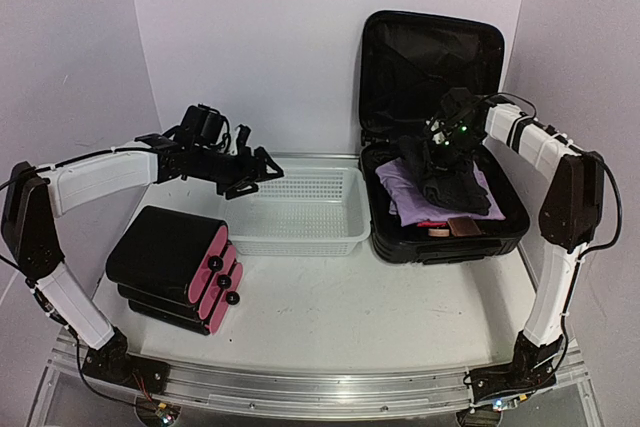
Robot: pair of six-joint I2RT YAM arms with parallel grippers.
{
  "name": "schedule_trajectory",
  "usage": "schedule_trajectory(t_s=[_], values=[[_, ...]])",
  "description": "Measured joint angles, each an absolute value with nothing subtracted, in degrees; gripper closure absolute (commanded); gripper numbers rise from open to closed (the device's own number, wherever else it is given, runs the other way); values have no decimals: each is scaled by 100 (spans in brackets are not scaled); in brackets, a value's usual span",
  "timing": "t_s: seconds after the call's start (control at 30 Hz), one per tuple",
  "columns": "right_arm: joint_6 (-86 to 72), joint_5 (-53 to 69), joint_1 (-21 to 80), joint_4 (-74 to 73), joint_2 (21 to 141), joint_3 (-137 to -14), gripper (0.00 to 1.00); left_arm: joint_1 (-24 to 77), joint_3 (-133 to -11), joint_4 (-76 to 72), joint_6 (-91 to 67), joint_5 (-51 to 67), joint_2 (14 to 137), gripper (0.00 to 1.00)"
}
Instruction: Open, take out, and arrange the luggage
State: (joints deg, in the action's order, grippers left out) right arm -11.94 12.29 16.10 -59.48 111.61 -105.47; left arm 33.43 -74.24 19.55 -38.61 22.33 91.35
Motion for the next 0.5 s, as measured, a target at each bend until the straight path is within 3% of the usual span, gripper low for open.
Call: schedule_trajectory(t_s=[0.27, 0.5], values=[[-1461, 1500, 1865, -5927, 11131, -10602, 100, 2650, -7424, 2803, -3124, 1509, 9063, 15], [-1619, 1645, 2233, -5931, 11131, -10624, 100, 1885, -7596, 3533, -2547, 1031, 9131, 20]])
